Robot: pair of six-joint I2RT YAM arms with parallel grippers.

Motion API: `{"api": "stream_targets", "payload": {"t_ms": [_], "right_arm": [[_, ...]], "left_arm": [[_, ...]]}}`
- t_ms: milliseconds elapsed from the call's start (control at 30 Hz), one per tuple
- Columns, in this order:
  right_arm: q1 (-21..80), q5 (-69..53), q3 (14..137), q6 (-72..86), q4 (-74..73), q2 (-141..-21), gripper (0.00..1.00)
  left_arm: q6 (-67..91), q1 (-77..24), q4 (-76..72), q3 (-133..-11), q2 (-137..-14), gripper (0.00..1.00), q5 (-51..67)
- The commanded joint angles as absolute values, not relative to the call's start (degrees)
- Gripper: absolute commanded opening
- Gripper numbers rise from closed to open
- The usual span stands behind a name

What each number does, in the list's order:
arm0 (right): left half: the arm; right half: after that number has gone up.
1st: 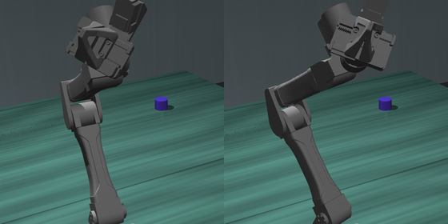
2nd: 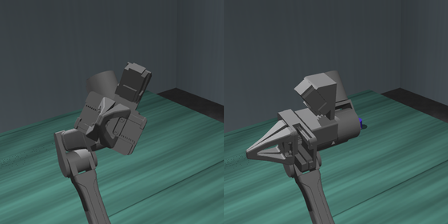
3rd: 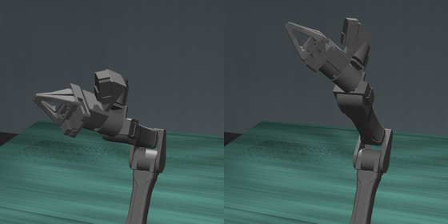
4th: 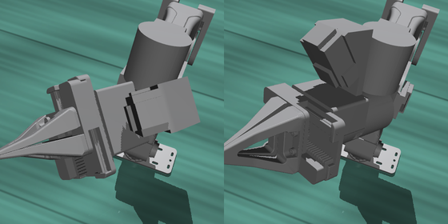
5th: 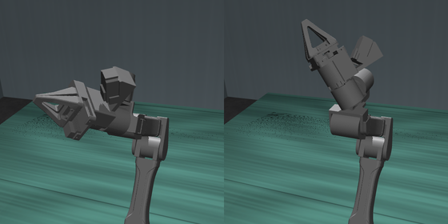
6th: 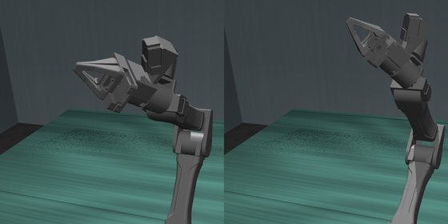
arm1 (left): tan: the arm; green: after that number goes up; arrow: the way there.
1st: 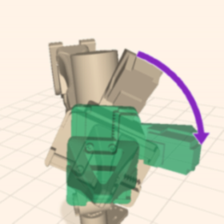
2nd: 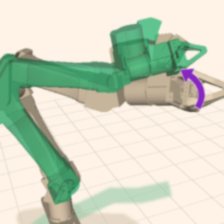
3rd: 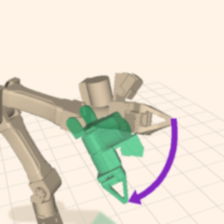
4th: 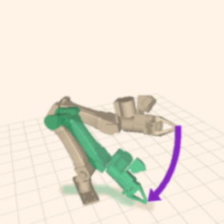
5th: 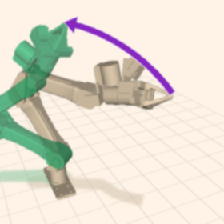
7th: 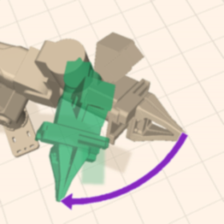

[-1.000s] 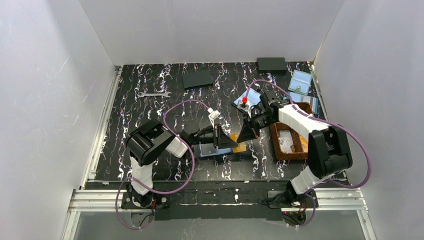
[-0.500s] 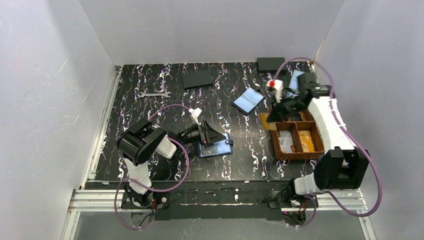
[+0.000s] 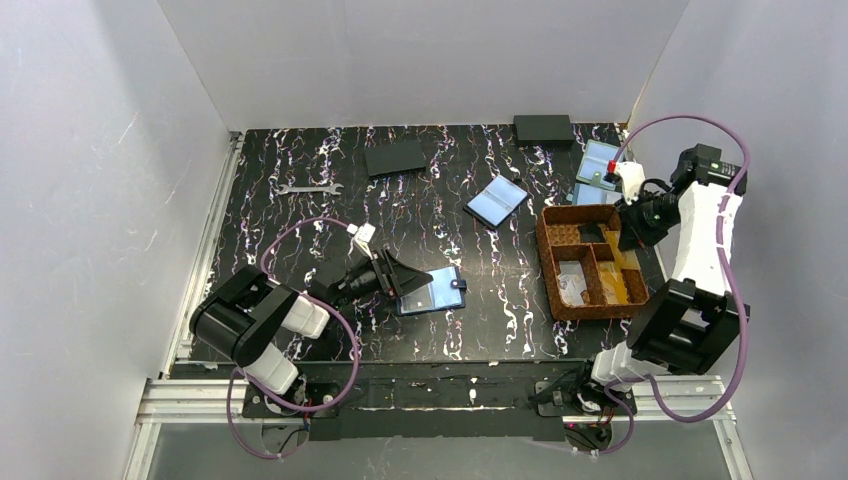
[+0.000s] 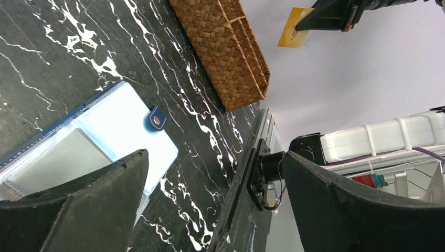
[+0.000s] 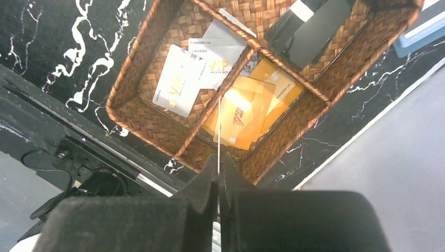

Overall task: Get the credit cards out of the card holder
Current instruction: Place the credit card in the storage box.

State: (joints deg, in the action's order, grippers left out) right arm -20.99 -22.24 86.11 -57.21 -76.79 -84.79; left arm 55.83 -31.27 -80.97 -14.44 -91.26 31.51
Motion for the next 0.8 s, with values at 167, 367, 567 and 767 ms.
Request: {"api": "stream_targets", "payload": {"t_ms": [167, 367, 567, 767], "right_arm": [[-21.3, -18.1, 81.7, -55.2, -75.6, -91.0, 0.01], [-21.3, -17.7, 78.2, -54.1, -73.6, -93.5, 0.06], [-21.3, -11.1, 75.6, -48.7, -67.2, -94.8, 0.24], [-21.3, -4.4, 76.1, -45.8, -59.6, -88.6, 0.51]], "left_arm": [[57.1, -28.7, -82.7, -14.4, -92.4, 0.98, 33.4], [57.0, -28.6, -82.7, -14.2, -92.2, 0.98, 32.9], [56.0, -28.4, -82.7, -12.9, -89.8, 0.98, 31.9], [56.4, -28.3, -82.8, -12.1, -87.3, 0.98, 31.7]]}}
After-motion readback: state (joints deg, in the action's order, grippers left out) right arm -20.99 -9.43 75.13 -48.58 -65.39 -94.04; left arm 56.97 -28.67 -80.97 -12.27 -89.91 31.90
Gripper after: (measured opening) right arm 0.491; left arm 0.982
